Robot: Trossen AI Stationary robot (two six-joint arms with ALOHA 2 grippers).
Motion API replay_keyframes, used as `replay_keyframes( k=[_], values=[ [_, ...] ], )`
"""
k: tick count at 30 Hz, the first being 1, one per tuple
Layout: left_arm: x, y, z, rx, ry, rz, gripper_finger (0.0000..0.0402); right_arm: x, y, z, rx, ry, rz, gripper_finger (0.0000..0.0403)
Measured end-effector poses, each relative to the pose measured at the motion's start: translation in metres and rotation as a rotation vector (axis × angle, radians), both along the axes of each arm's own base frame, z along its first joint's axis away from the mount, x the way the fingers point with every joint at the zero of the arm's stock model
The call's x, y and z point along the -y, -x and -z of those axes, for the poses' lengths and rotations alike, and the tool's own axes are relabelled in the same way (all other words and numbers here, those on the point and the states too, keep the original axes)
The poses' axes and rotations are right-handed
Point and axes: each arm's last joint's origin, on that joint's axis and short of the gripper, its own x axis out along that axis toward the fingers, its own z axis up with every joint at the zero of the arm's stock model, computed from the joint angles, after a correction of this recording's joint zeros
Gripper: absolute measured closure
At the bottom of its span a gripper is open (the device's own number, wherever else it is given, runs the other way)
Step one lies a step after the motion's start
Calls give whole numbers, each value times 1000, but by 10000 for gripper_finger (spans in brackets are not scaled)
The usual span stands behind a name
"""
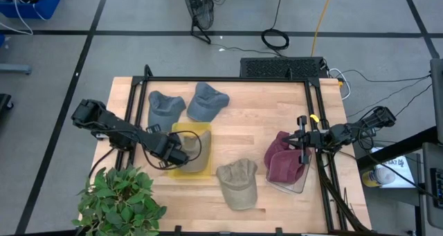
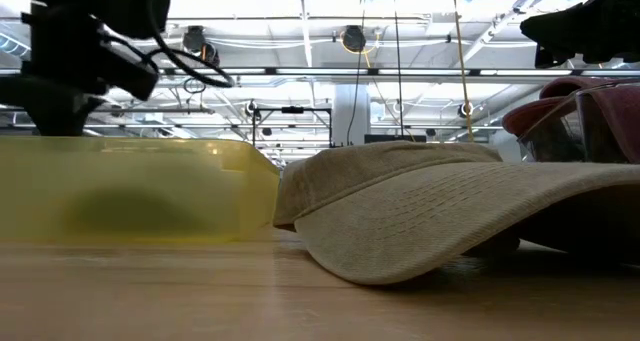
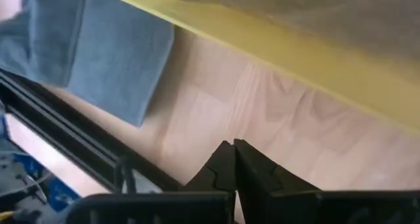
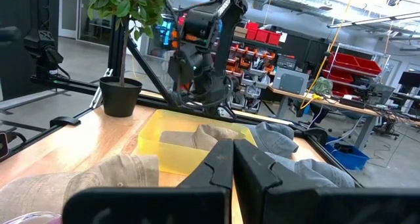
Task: Pick & Place hat
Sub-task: Put the brown cap into the yellow bin
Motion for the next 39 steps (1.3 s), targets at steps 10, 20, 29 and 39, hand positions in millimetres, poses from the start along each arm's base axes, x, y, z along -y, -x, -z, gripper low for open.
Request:
replay_keyframes(
  k=[10, 20, 29, 39],
  values=[
    [28, -26, -52, 234, -88, 252, 398, 0, 0, 0, 0, 0, 0, 403],
    [32, -61, -106, 818, -21, 982, 397, 0, 0, 0, -1, 1, 0, 403],
    [-37, -23, -71, 1246, 35, 1021, 399, 0, 0, 1, -9, 39, 3, 403],
    [-60, 13, -5, 1498, -150, 962, 399, 1, -1, -2, 17, 99, 52, 403]
  ],
)
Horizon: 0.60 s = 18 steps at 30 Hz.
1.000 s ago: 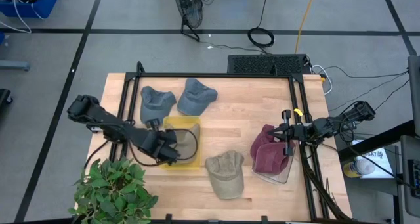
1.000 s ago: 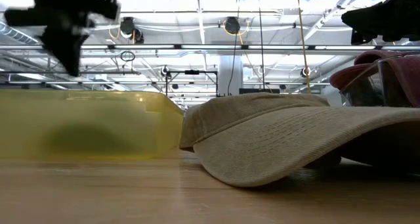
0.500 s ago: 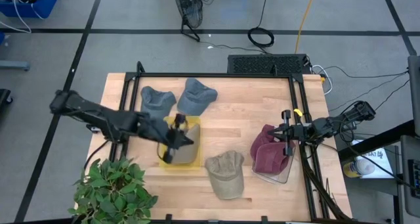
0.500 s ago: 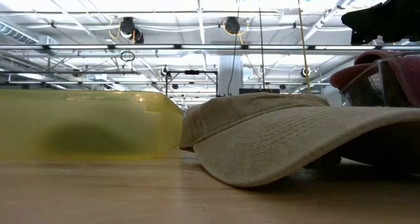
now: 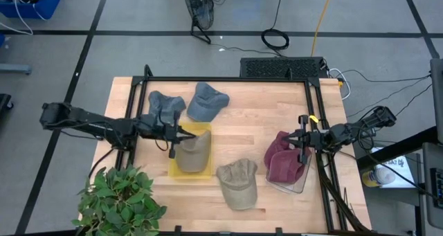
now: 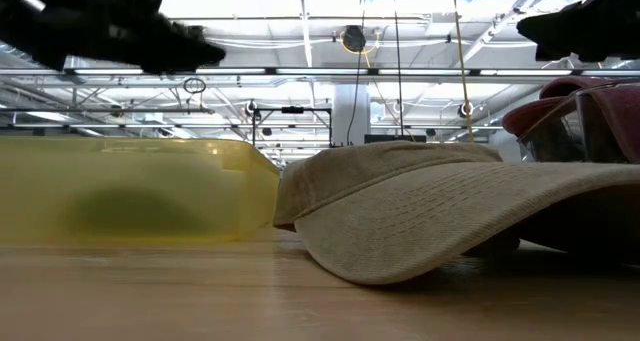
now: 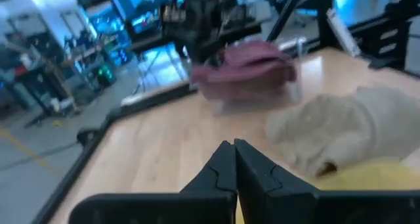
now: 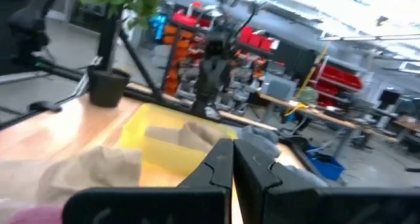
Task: Pick & Place hat
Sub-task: Put the brown cap into the yellow bin
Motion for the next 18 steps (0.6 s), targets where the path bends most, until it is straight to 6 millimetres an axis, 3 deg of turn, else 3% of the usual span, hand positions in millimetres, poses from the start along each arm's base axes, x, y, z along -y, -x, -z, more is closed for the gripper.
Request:
replay_keyframes(
  k=[6, 11, 14, 18],
  values=[
    [-7, 7, 12, -18, 51, -44, 389, 0, -7, -9, 48, 2, 103, 403],
    [-9, 7, 10, -4, 51, -55, 385, -1, -21, -51, 26, -44, 136, 403],
    [-9, 7, 9, 10, 49, -55, 393, -7, -44, -73, -78, -47, 148, 403],
    [-9, 7, 9, 11, 51, -54, 398, -19, -91, -103, -217, -60, 175, 403]
  ],
)
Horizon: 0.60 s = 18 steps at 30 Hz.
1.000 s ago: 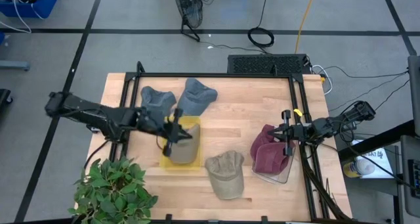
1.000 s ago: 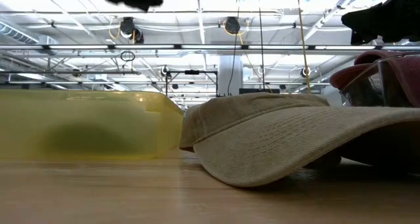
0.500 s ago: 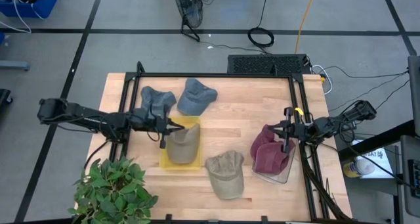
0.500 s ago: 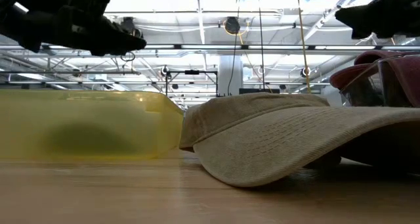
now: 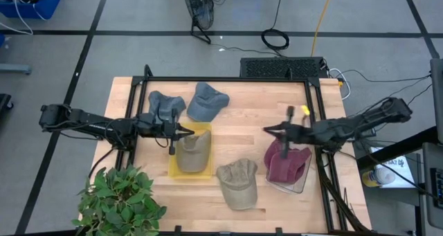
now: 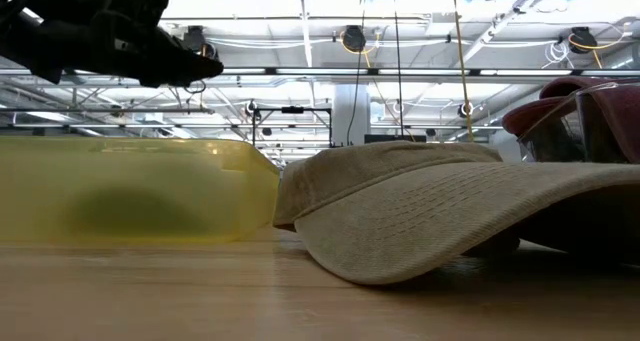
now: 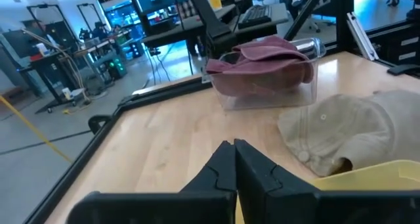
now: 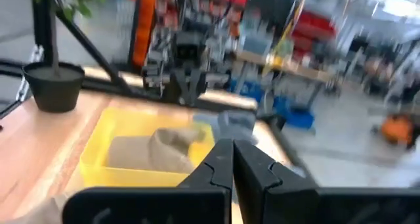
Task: Pick & Place hat
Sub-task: Put the brown cap into the yellow bin
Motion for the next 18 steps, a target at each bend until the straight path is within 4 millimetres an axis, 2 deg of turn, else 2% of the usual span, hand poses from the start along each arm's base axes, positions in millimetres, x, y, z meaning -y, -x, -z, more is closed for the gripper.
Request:
replay_keyframes(
  k=[4, 8, 10, 13, 18],
  values=[
    [0, 0, -2, 23, 17, -2, 380, -11, -59, -23, -196, -52, -59, 403],
    [0, 0, -5, 48, 56, -5, 359, -20, -110, -31, -367, -87, -87, 403],
    [0, 0, -5, 48, 57, -5, 351, -22, -128, -24, -458, -102, -80, 403],
    [0, 0, -5, 47, 58, -5, 339, -24, -145, -3, -585, -127, -141, 403],
    [0, 0, -3, 28, 103, -9, 328, -42, -161, 31, -652, -175, -433, 392]
  ],
)
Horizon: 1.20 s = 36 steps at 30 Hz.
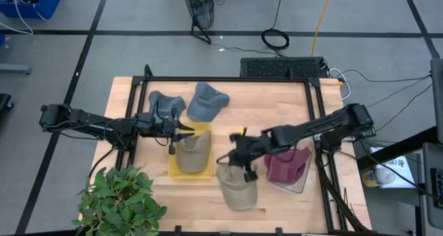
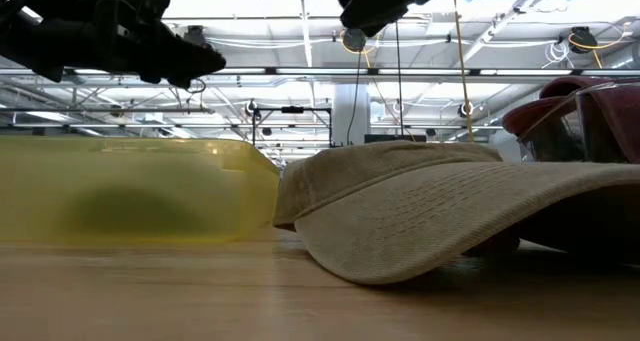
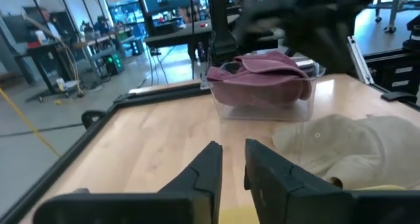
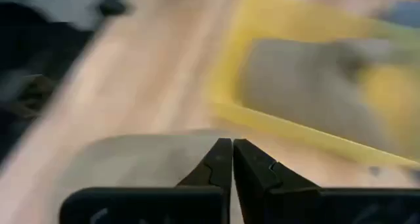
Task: Pick & Place hat
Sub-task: Put the brown cap into the yellow bin
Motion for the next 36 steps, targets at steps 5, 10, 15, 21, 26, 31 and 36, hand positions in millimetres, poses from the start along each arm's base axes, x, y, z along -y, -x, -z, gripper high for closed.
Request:
replay_keyframes(
  k=[5, 10, 15, 21, 26, 31, 36],
  values=[
    [0, 0, 1, -9, 12, -1, 320, -14, -6, 23, -39, -1, 25, 350],
    [0, 0, 1, -7, 24, -1, 321, -29, -6, 41, -132, -31, 42, 269],
    [0, 0, 1, -8, 20, -1, 319, -47, 1, 56, -219, -11, 12, 196],
    [0, 0, 1, -11, 20, -1, 324, -59, 5, 64, -256, -8, -3, 158],
    [0, 0, 1, -14, 23, -1, 319, -57, 4, 66, -267, -7, 6, 155],
    [0, 0, 2, -22, 24, -1, 325, -57, 4, 66, -275, -24, -8, 160],
    [0, 0, 3, -32, 19, 0, 333, -57, 9, 80, -278, -33, -2, 161]
  ],
)
